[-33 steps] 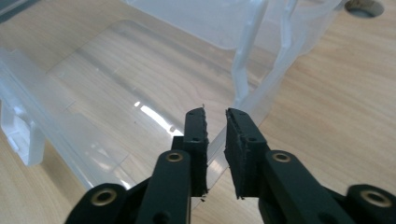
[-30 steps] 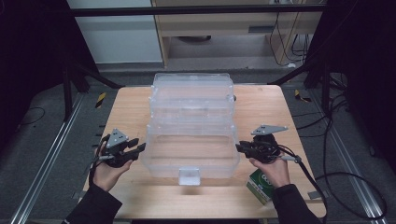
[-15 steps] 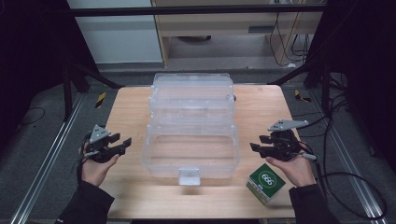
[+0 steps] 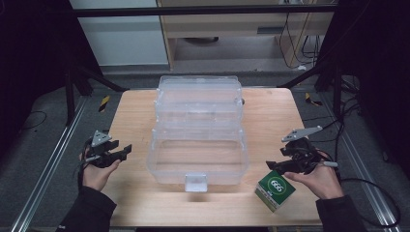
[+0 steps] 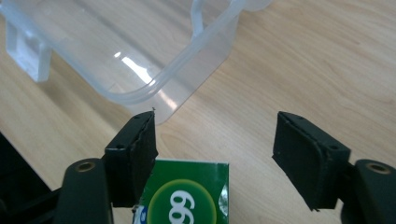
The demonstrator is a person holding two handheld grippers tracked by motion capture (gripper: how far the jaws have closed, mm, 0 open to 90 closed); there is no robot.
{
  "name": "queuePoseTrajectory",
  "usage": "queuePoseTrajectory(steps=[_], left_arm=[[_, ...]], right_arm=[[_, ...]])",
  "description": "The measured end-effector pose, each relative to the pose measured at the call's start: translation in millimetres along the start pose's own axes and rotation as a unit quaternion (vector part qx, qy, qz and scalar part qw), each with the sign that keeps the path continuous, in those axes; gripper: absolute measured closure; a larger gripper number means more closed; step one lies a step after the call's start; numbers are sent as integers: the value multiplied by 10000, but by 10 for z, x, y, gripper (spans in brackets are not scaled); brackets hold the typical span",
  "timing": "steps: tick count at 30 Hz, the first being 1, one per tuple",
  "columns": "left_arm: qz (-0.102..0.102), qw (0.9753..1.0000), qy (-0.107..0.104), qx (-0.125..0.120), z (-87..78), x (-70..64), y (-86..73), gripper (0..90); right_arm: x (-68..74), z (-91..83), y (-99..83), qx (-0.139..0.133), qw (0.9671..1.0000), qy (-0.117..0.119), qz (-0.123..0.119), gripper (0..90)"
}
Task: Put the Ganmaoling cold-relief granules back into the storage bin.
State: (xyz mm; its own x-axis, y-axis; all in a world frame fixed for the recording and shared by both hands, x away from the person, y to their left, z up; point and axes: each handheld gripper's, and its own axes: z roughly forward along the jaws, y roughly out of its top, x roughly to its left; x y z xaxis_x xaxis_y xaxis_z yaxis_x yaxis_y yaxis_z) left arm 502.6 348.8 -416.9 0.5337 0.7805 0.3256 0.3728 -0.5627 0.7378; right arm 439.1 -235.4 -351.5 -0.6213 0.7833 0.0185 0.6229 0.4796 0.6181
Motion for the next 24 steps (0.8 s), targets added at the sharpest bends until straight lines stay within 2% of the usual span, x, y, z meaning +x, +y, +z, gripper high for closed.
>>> queuePoseTrajectory(steps=[4, 7, 10, 16, 19, 24], left_arm=[[49, 10000, 21, 62, 22, 8, -23, 398], [78, 9999, 26, 114, 39, 18, -40, 391], [107, 9998, 48, 168, 43, 30, -54, 386], [-54, 9998, 87, 182, 51, 15, -73, 383], [29, 9998, 74, 186, 42, 31, -71, 382], [-38, 9997, 67, 226, 58, 16, -82, 381]], right_arm=[[17, -15, -14, 195, 9998, -6, -63, 268], [53, -4, -25, 359, 9994, -12, -25, 245], [80, -2, -43, 438, 9990, 21, -113, 225], [131, 19, -62, 636, 9979, 37, -124, 185], [161, 38, -59, 730, 9972, 34, -139, 171], [205, 97, -73, 938, 9953, 90, -211, 129]])
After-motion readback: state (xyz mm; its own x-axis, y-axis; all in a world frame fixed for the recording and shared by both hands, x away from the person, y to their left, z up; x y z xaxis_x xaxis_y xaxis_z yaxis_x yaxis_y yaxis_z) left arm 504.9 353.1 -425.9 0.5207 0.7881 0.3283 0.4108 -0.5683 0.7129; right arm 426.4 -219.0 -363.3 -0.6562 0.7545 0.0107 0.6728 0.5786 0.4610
